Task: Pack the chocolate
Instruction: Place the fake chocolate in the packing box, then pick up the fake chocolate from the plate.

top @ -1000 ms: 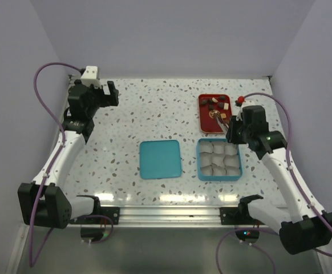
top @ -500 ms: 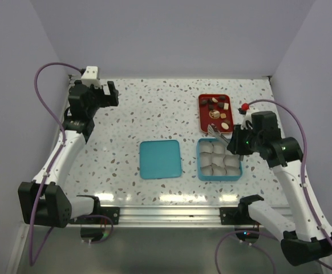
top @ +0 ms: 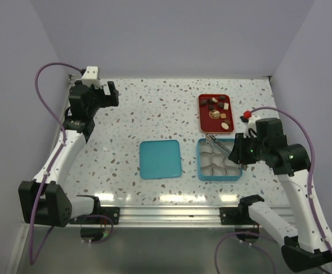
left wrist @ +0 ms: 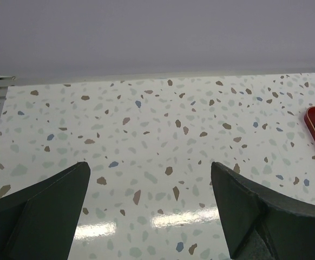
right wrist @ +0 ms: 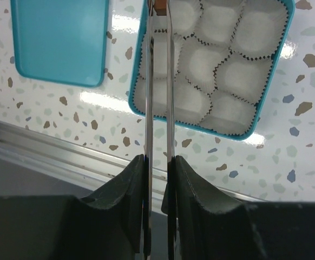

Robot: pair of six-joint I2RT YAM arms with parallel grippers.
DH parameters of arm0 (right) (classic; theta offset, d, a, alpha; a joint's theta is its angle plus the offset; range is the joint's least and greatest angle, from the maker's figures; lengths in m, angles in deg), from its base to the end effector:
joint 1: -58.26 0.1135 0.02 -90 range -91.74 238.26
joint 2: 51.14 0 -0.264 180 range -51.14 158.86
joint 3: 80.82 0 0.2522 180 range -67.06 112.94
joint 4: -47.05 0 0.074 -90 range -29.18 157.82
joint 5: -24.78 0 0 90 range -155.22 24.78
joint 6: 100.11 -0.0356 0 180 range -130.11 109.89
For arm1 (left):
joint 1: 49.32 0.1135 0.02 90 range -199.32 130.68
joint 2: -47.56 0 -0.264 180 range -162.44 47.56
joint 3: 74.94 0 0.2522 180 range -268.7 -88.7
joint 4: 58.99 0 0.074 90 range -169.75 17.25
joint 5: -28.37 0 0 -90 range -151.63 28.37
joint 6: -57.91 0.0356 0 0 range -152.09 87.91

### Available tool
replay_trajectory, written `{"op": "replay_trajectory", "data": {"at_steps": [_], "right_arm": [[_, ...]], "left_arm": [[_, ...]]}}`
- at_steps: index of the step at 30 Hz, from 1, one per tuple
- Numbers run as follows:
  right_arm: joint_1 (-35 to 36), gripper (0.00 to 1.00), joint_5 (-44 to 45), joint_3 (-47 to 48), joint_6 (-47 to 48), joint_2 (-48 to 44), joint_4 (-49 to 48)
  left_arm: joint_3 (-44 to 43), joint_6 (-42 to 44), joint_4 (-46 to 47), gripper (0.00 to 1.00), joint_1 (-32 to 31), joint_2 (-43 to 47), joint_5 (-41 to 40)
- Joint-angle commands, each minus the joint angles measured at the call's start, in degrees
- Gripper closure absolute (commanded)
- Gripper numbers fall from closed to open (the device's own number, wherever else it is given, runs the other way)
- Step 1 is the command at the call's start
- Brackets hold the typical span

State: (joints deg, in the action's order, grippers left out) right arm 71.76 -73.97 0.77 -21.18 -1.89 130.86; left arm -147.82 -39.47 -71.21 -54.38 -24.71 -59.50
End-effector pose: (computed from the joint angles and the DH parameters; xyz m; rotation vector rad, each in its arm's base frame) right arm 0.1239 0.0353 0.3630 -0.1194 2.4890 0.3715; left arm 0.2978 -0.0277 0.3456 -0.0090 1.7772 -0.1898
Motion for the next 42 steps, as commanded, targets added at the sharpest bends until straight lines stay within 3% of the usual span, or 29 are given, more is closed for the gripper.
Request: {"op": "replay_trajectory", "data": {"at_steps": [1,18,33,42], "right_arm": [[0.2,0.80,-3.2,-1.1,0.3,-0.9,0.2],[0.2,0.79,-1.5,-6.5,-0.8,0.6,-8.4],[0.2,0.77,1.1,-7.0,-0.6,2.2,-7.9],[0.1,0.68,1.7,-7.0,-0.9,1.7,-7.4]], "left_arm": [[-0.5,-0.7,1.4,0.00,-0.5,-0.1,0.2],[-1.0,-0.2,0.6,0.00,-0.6,-0.3,-0.7],[-1.2,0.0,0.5,0.00,-0.6,-0.7,-0.8],[-1.0,-0.2,0.5,0.00,-0.6,-0.8,-0.5]]}}
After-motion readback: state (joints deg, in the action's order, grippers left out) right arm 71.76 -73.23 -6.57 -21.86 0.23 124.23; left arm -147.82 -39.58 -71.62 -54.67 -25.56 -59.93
